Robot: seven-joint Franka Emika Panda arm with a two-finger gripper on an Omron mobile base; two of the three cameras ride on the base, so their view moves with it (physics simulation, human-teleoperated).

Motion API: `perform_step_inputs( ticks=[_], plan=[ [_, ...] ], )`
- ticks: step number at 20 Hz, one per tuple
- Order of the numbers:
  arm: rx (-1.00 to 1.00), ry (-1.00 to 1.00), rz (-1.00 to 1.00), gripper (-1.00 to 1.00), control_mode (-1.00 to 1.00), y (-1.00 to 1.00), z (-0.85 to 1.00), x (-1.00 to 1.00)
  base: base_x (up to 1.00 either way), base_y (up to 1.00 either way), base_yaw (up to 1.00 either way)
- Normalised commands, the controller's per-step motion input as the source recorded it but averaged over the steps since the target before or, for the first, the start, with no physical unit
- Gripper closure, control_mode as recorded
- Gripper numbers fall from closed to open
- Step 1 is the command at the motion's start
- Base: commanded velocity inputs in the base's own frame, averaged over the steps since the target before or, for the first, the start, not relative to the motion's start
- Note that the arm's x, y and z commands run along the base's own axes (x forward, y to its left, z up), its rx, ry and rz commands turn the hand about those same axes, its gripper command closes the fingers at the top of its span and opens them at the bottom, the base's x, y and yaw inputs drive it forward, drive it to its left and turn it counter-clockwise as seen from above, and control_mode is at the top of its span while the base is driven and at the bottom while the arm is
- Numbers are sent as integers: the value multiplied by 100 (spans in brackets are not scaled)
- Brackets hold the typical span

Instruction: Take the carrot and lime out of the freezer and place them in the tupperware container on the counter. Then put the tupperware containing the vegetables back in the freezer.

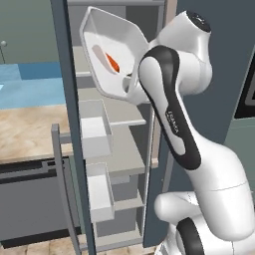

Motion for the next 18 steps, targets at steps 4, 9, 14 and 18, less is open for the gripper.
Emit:
perform_step_inputs(
  ticks=[4, 9, 14, 18],
  plan=[
    [0, 15, -13, 100, -100, 9, 7, 45, 0, 0, 0],
    [0, 17, -13, 100, -100, 0, 8, 50, 0, 0, 0],
    [0, 14, -10, 100, -100, 0, 7, 52, 0, 0, 0],
    [-3, 5, -5, 100, -100, 16, 0, 53, 0, 0, 0]
  ],
)
